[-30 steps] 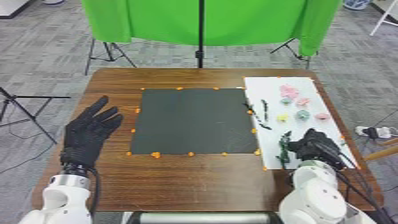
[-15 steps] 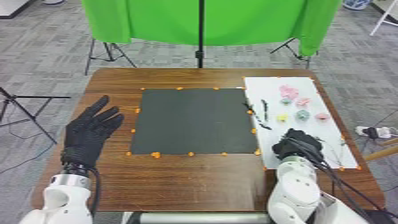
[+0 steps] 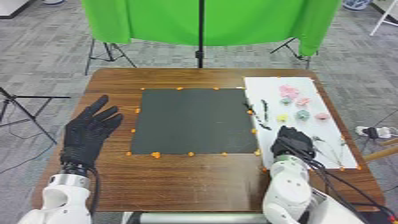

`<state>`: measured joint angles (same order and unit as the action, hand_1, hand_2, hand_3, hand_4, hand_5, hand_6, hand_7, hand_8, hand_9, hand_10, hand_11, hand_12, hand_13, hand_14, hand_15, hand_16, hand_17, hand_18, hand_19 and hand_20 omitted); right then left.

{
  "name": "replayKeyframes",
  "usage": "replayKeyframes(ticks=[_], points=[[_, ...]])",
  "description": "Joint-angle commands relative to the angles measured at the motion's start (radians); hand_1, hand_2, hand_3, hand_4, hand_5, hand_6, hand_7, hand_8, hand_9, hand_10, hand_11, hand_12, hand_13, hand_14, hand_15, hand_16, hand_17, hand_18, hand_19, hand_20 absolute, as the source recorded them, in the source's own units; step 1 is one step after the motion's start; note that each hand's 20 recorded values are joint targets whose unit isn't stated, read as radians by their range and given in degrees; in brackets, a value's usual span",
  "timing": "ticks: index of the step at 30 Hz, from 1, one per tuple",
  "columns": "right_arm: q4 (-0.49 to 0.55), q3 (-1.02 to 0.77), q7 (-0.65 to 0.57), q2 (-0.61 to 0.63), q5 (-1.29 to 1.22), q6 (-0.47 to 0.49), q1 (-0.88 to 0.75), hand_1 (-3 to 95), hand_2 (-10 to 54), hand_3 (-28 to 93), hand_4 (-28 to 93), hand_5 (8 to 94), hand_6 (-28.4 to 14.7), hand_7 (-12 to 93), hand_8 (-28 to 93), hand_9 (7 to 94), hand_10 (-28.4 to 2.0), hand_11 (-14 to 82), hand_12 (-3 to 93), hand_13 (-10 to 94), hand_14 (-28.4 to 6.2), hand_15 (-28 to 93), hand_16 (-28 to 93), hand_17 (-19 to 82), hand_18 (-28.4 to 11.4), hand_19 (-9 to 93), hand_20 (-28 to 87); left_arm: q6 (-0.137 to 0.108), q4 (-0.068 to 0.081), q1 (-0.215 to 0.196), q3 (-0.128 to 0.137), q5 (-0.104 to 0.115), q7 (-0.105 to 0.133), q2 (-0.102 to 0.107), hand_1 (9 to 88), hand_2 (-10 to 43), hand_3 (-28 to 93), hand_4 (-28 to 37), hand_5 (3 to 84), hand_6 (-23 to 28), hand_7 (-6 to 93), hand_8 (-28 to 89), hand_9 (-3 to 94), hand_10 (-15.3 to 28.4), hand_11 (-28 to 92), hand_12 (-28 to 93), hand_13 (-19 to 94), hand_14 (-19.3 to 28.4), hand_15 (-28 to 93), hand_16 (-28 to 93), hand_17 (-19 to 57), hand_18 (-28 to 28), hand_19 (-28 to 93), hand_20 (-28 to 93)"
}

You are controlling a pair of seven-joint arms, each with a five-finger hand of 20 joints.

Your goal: Arrange flowers

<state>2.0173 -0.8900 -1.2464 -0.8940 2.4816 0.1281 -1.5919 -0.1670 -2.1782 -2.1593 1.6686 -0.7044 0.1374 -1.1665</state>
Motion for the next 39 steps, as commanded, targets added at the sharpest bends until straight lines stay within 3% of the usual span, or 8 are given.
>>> replayKeyframes(ticks=[1, 13, 14, 20, 23, 24, 27, 39], points=[[0.041, 0.013, 0.019, 0.03, 0.074, -0.113, -0.025, 56.8, -9.5, 73, -28, 85.4, -6.1, 32, 14, 87.6, -12.2, 56.6, 22.5, 90, -6.6, 70, 19, 51, -23.5, 93, 33, -0.014, -0.008, -0.008, 0.005, 0.003, 0.007, 0.01, 25.9, 10.0, 77, -24.4, 40.6, 8.6, 10.6, -9, 37.3, 19.9, 26, 10, 27, 27.0, 55, -10, -8.7, 25.7, 57, 10], [0.139, 0.022, 0.121, -0.054, 0.107, -0.159, 0.064, 56.5, -9.5, 75, -28, 87.2, -6.8, 30, 16, 89.1, -12.2, 55.8, 22.7, 91, -6.7, 70, 20, 52, -24.0, 93, 36, -0.02, -0.016, -0.001, 0.013, 0.001, -0.001, 0.018, 25.9, 10.0, 77, -24.4, 40.5, 8.7, 10.6, -9, 37.2, 20.0, 27, 10, 27, 26.8, 55, -10, -8.7, 25.7, 57, 10], [0.132, 0.034, 0.156, -0.091, 0.1, -0.152, 0.09, 56.5, -9.5, 75, -28, 87.3, -6.9, 30, 16, 89.1, -12.2, 55.8, 22.7, 91, -6.7, 70, 20, 52, -24.1, 93, 36, -0.038, -0.021, -0.013, 0.003, 0.012, 0.029, 0.04, 25.9, 10.0, 77, -24.4, 40.4, 8.7, 10.5, -9, 37.2, 20.0, 27, 10, 27, 26.8, 55, -10, -8.7, 25.7, 57, 10], [-0.007, 0.149, 0.334, -0.296, 0.082, -0.124, 0.282, 56.4, -9.5, 75, -28, 87.6, -7.1, 30, 16, 89.2, -12.2, 55.7, 22.8, 91, -6.8, 70, 20, 52, -24.2, 93, 37, -0.055, -0.035, -0.003, 0.001, 0.017, 0.046, 0.075, 25.8, 10.0, 77, -24.4, 40.5, 8.7, 10.6, -9, 37.2, 20.1, 27, 11, 27, 26.9, 55, -10, -8.7, 25.7, 57, 10], [-0.13, 0.225, 0.375, -0.368, 0.072, -0.16, 0.382, 56.0, -9.5, 76, -28, 87.7, -7.1, 29, 17, 89.4, -12.3, 55.7, 22.9, 91, -6.8, 70, 20, 52, -24.3, 93, 37, -0.042, -0.023, 0.056, -0.013, 0.007, 0.017, 0.092, 25.9, 10.0, 77, -24.4, 40.4, 8.7, 10.7, -9, 37.2, 20.1, 27, 11, 27, 26.9, 55, -10, -8.7, 25.7, 57, 10], [-0.159, 0.252, 0.361, -0.378, 0.048, -0.186, 0.415, 55.9, -9.5, 76, -28, 87.7, -7.0, 29, 17, 89.4, -12.3, 55.7, 22.9, 91, -6.7, 70, 20, 52, -24.3, 93, 37, -0.027, -0.011, 0.089, -0.022, -0.002, -0.005, 0.089, 25.9, 10.0, 77, -24.4, 40.4, 8.7, 10.6, -9, 37.2, 20.0, 27, 11, 27, 26.9, 55, -10, -8.7, 25.7, 57, 10], [-0.248, 0.321, 0.349, -0.404, 0.017, -0.221, 0.489, 55.6, -9.5, 77, -28, 87.8, -6.9, 29, 17, 89.5, -12.3, 55.9, 22.9, 91, -6.7, 70, 20, 52, -24.3, 93, 37, -0.014, 0.013, 0.145, -0.058, -0.009, -0.021, 0.087, 25.9, 10.0, 77, -24.4, 40.4, 8.7, 10.6, -9, 37.2, 20.1, 27, 11, 27, 27.0, 55, -10, -8.7, 25.7, 57, 10], [-0.466, 0.455, 0.336, -0.512, -0.15, -0.114, 0.583, 54.8, -9.5, 77, -28, 87.8, -6.6, 30, 17, 89.4, -12.0, 56.4, 22.8, 91, -6.8, 71, 20, 51, -24.2, 93, 38, 0.004, 0.057, 0.282, -0.135, -0.017, -0.025, 0.128, 25.8, 10.0, 77, -24.4, 40.4, 8.7, 10.5, -9, 37.3, 20.0, 27, 11, 27, 26.9, 55, -10, -8.6, 25.8, 57, 10]])
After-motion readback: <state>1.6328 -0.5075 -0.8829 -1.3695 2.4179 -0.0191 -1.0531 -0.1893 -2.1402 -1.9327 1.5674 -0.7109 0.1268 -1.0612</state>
